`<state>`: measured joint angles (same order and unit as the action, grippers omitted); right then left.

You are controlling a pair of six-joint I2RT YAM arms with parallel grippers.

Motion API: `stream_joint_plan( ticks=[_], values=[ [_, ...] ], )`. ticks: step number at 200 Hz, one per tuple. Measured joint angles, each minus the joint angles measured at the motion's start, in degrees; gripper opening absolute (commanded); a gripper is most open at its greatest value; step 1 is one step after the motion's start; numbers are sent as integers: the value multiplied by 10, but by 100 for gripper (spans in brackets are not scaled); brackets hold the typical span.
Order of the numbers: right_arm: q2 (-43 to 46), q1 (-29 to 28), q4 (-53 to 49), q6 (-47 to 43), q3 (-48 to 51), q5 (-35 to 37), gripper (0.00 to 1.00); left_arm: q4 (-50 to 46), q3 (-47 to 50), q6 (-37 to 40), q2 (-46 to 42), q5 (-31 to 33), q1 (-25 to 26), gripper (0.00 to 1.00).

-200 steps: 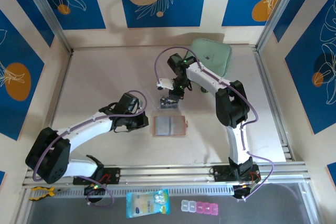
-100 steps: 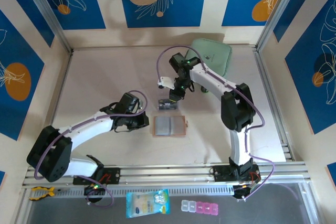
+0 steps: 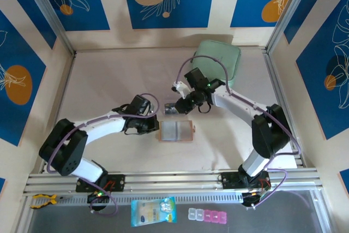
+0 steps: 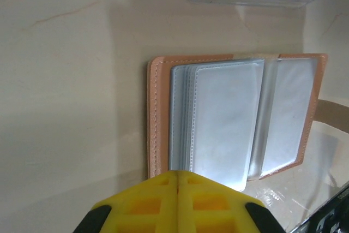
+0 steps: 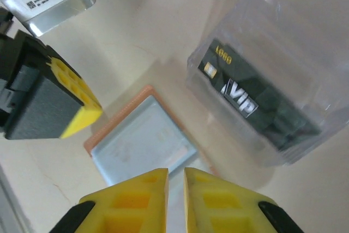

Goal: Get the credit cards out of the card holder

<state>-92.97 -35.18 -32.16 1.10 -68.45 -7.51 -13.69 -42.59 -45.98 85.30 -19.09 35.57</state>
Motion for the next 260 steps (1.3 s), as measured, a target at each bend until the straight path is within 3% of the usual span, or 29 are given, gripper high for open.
stream_joint_plan(
  ticks=[48, 94, 123, 174, 260],
  values=[
    [79, -13, 101, 202, 121, 0, 9, 14, -3, 0, 32, -4, 9, 3],
    [103, -16, 131, 319, 161, 0, 11, 17, -3, 0, 53, -3, 17, 2],
    [103, -19, 142, 354, 174, -1, 20, 17, -3, 0, 56, -3, 19, 2],
    [89, -31, 167, 389, 177, -18, 26, 17, -4, 0, 56, 2, 21, 3],
    [52, -49, 182, 411, 177, -26, 26, 15, -4, 1, 56, 10, 22, 2]
  ],
)
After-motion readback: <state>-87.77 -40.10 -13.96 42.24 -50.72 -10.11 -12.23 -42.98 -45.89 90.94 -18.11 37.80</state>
